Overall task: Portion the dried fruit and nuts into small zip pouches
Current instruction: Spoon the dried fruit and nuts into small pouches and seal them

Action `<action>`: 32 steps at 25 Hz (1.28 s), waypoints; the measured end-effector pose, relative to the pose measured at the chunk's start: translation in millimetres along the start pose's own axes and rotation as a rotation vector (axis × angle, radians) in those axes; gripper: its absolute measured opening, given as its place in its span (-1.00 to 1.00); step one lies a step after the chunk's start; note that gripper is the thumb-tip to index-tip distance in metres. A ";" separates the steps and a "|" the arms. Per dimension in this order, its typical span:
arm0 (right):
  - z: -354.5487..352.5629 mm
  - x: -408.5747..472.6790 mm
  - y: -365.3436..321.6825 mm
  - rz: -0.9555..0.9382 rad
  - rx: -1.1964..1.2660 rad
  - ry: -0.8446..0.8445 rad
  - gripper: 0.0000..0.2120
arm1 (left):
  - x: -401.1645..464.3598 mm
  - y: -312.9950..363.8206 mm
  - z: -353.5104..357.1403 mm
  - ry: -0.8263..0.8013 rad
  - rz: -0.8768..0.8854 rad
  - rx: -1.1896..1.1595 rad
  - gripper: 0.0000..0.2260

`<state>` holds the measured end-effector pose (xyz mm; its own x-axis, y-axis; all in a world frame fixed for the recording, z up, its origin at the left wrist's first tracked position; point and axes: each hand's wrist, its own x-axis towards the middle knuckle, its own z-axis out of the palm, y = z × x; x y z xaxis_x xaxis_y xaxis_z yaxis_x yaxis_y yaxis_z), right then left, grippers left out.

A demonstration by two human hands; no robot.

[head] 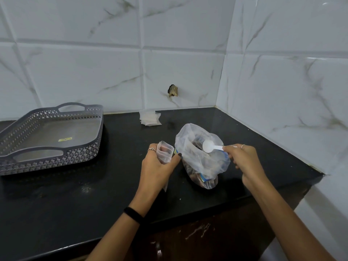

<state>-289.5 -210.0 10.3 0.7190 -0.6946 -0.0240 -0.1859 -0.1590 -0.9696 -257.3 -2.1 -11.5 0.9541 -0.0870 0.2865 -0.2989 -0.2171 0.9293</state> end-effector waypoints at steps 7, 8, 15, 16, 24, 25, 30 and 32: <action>1.0 3.7 4.3 0.069 -0.060 -0.034 -0.84 | -9.4 -1.1 -2.6 0.004 0.003 -0.005 -0.72; 1.4 4.1 7.1 0.061 -0.085 -0.030 -0.88 | -10.9 -1.3 -2.8 0.004 -0.003 -0.005 -0.71; -2.8 7.9 22.5 -0.090 -0.173 0.009 -0.85 | -14.2 -2.4 -4.1 0.004 -0.022 -0.030 -0.60; -3.2 4.7 18.8 -0.183 -0.243 0.071 -0.85 | -13.6 -2.5 -4.7 -0.006 -0.028 -0.032 -0.57; 48.9 -111.6 -19.1 -0.595 -0.169 -0.299 -0.69 | -15.1 4.0 -9.2 -0.118 0.014 -0.046 -0.60; 58.0 -114.8 -16.7 -0.563 -0.230 -0.340 -0.63 | -15.7 5.0 -10.6 -0.129 0.006 -0.061 -0.63; 75.9 -108.8 -18.1 -0.543 -0.255 -0.300 -0.90 | -15.2 5.8 -20.1 -0.059 0.007 -0.145 -0.51; 79.1 -105.9 -21.5 -0.565 -0.212 -0.289 -0.94 | -13.6 1.1 -26.0 -0.103 0.048 -0.074 -0.52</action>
<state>-308.7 -77.5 14.5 0.8895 -0.2526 0.3807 0.1656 -0.5983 -0.7840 -270.1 24.1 -8.3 0.9308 -0.1953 0.3089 -0.3379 -0.1383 0.9310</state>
